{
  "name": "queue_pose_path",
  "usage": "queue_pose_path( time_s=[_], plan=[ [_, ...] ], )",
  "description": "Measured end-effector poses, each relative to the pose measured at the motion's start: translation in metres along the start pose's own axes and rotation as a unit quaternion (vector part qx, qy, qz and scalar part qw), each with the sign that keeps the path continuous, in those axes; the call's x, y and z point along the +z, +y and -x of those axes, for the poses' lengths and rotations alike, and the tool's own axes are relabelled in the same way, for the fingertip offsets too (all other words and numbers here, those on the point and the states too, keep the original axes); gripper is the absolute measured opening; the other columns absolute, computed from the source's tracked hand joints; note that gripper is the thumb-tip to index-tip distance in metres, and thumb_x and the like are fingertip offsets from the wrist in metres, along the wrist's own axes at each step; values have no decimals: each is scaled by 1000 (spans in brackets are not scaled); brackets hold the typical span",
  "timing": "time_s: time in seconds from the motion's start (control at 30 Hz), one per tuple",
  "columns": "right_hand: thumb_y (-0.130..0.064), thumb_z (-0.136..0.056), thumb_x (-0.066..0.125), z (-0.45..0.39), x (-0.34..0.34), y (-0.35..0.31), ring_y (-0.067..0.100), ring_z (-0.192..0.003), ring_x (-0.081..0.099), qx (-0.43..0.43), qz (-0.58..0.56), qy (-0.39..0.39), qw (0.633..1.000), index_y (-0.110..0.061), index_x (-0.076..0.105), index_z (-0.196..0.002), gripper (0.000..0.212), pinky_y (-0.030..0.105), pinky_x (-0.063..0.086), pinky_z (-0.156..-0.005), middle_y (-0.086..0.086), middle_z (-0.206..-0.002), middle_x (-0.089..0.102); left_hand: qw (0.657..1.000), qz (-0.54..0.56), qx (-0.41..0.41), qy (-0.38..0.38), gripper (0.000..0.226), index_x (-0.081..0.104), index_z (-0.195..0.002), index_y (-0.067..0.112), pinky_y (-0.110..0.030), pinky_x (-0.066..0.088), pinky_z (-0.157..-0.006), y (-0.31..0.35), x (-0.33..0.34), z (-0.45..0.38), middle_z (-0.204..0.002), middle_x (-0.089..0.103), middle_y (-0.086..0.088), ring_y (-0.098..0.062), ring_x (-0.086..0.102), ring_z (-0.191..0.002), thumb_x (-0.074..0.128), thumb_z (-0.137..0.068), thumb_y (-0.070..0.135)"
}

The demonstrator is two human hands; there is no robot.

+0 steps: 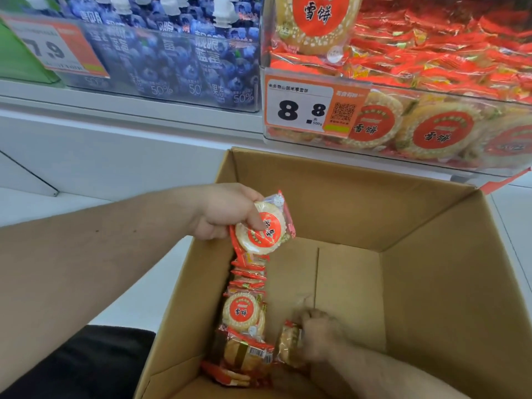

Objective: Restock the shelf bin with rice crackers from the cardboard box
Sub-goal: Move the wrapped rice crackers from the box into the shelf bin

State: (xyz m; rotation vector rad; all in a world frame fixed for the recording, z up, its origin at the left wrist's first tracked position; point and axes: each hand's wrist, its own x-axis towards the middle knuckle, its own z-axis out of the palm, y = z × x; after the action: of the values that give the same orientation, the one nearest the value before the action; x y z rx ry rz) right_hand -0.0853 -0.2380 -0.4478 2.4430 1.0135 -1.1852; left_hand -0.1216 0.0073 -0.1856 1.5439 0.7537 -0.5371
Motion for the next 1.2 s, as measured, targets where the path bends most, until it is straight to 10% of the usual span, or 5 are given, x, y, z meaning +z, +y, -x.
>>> queue_pose_path(
  time_s=[0.27, 0.43, 0.7, 0.9, 1.2],
  plan=[
    [-34, -75, 72, -15, -5, -5, 27, -127, 48, -2, -28, 10, 1000, -13, 36, -144, 81, 30, 38, -103, 11, -141, 47, 997, 71, -23, -4, 24, 63, -108, 10, -25, 52, -58, 3, 3, -3, -88, 73, -8, -15, 70, -72, 48, -93, -2],
    [-9, -76, 62, 17, -80, 15, 19, -86, 60, -73, -197, 129, 969, -27, 59, -91, 24, 23, 45, -70, -2, -93, 61, 999, 51, 5, 6, 39, 60, -115, 8, -27, 53, -56, 11, -3, 6, -101, 68, -16, -23, 67, -85, 46, -86, -13],
    [-6, -64, 77, 135, -188, 35, 18, -88, 62, -250, -47, 539, 803, -20, 48, -95, 44, 22, 51, -75, 4, -117, 43, 989, 86, 120, 26, 36, 61, -105, 15, -26, 57, -60, 38, -20, 54, -93, 71, -12, -20, 68, -79, 46, -90, -14],
    [1, -88, 55, 192, -218, 27, 27, -95, 64, -252, -194, 516, 795, -29, 59, -106, 35, 47, 56, -85, 3, -103, 65, 975, 115, 187, 44, 33, 61, -109, 14, -31, 59, -64, 53, -19, 84, -96, 72, -13, -20, 71, -79, 53, -89, -10],
    [-31, -74, 72, 226, -242, 30, 30, -104, 48, -347, 22, 714, 607, -15, 46, -94, 37, 32, 47, -87, 14, -122, 40, 968, 100, 228, 37, 24, 61, -114, 6, -39, 55, -90, 59, -2, 101, -102, 73, -15, -26, 70, -94, 62, -90, 6]
  ],
)
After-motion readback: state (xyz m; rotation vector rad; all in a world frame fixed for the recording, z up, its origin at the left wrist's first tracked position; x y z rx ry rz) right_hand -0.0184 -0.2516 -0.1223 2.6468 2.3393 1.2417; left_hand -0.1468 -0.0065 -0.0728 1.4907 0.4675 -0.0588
